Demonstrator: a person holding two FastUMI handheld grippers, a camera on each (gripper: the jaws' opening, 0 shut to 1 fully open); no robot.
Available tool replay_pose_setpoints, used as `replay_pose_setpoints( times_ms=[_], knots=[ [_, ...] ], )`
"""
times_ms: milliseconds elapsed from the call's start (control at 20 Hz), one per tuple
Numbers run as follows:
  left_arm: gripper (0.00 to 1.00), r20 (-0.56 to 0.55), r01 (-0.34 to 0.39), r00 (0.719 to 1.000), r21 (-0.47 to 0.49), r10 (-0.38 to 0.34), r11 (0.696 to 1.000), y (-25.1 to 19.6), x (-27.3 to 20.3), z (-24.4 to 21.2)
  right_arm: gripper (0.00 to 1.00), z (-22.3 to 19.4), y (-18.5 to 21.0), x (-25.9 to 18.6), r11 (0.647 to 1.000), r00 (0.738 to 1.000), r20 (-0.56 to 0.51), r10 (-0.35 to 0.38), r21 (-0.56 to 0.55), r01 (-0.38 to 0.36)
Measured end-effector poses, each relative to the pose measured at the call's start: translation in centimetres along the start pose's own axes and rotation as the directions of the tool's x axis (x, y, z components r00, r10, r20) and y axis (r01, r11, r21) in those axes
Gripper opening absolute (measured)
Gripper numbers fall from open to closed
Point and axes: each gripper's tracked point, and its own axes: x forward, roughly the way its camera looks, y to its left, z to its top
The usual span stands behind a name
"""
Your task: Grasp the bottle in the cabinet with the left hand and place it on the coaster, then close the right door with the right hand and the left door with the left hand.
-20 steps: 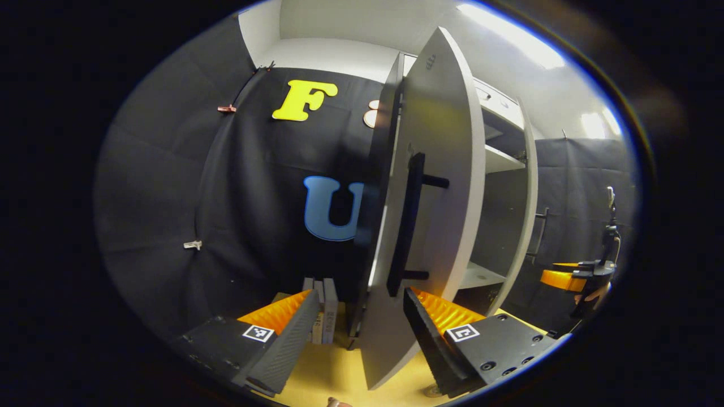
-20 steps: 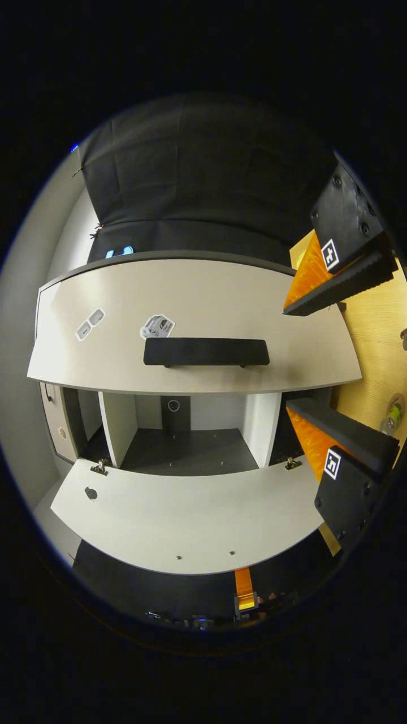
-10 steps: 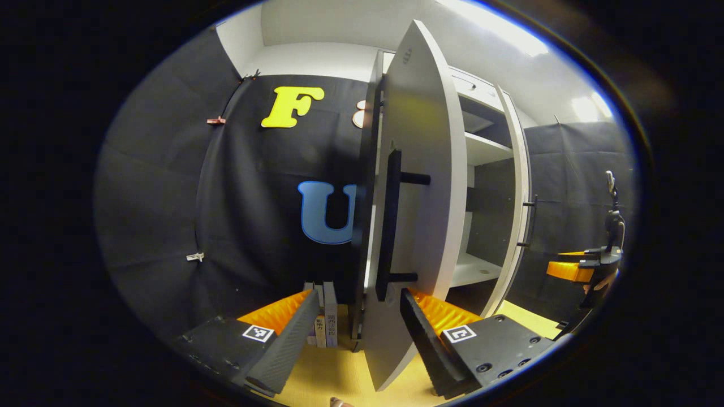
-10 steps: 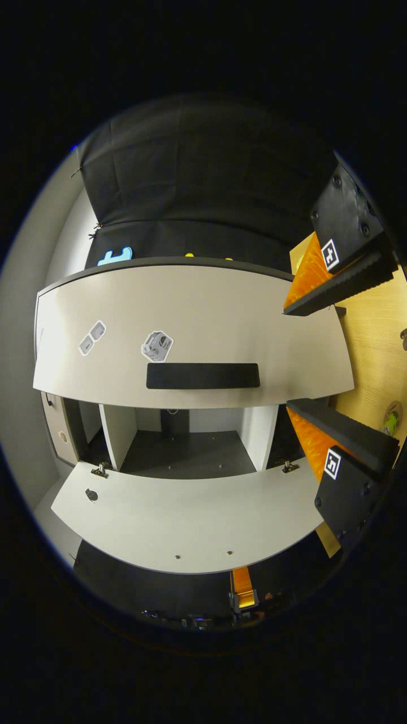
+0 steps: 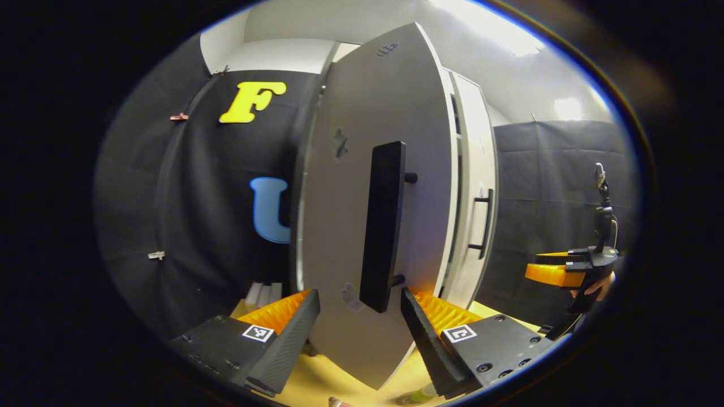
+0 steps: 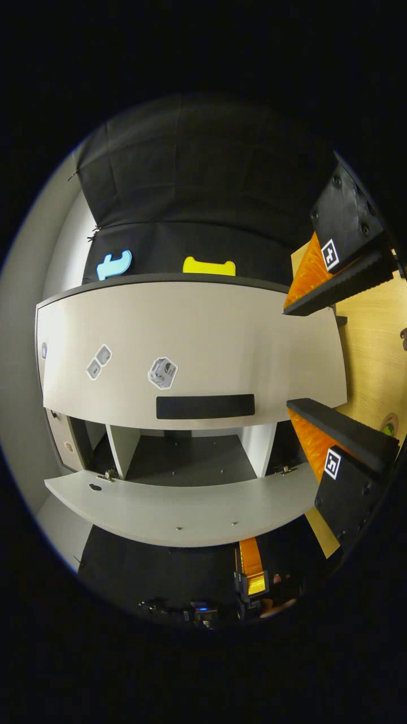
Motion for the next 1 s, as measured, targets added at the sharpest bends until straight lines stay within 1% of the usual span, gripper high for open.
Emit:
replay_pose_setpoints(
  times_ms=[50,200,350,400,450,550,600,650,800,1000],
  knots=[
    [0.93,0.000,0.030,1.000,-0.007,-0.030,1.000,-1.6,1.0,0.0,0.98,0.1,-0.6,-0.2,1.000,1.000,0.001,-0.004,0.001,0.004],
    [0.95,0.001,0.023,1.000,0.030,-0.023,0.999,-3.6,2.6,0.6,0.98,0.3,-2.3,-1.0,1.000,1.000,0.010,-0.014,0.015,0.014],
    [0.95,0.003,0.042,0.999,0.010,-0.042,0.999,-5.1,3.4,0.3,0.98,0.0,-3.8,-1.4,0.999,1.000,0.001,-0.021,0.028,0.021],
    [0.92,0.000,0.036,0.999,0.011,-0.036,0.999,-5.2,3.3,0.3,0.98,0.0,-4.1,-1.4,0.999,1.000,0.000,-0.020,0.033,0.020],
    [0.95,-0.003,0.028,1.000,0.019,-0.028,0.999,-5.2,3.3,0.3,0.98,-0.1,-4.4,-1.4,0.999,1.000,0.000,-0.017,0.036,0.017],
    [0.95,-0.006,0.015,1.000,0.028,-0.015,0.999,-5.3,3.2,0.2,0.98,-0.1,-4.7,-1.4,0.999,1.000,0.001,-0.007,0.041,0.007],
    [0.92,-0.007,0.012,1.000,0.028,-0.012,1.000,-5.3,3.2,0.2,0.98,0.0,-4.7,-1.3,0.999,1.000,0.004,0.000,0.041,0.000],
    [0.95,-0.008,0.008,1.000,0.030,-0.007,1.000,-5.3,3.2,0.2,0.98,0.1,-4.7,-1.2,0.999,1.000,0.007,0.009,0.040,-0.010],
    [0.95,-0.009,-0.011,1.000,0.041,0.011,0.999,-5.5,2.9,0.2,0.98,0.2,-4.2,-0.8,0.998,0.999,0.008,0.041,0.042,-0.042],
    [0.95,0.011,-0.005,1.000,0.043,0.004,0.999,-5.5,2.6,0.6,0.98,0.8,-3.5,0.0,0.998,0.998,0.018,0.052,0.022,-0.053]
  ],
)
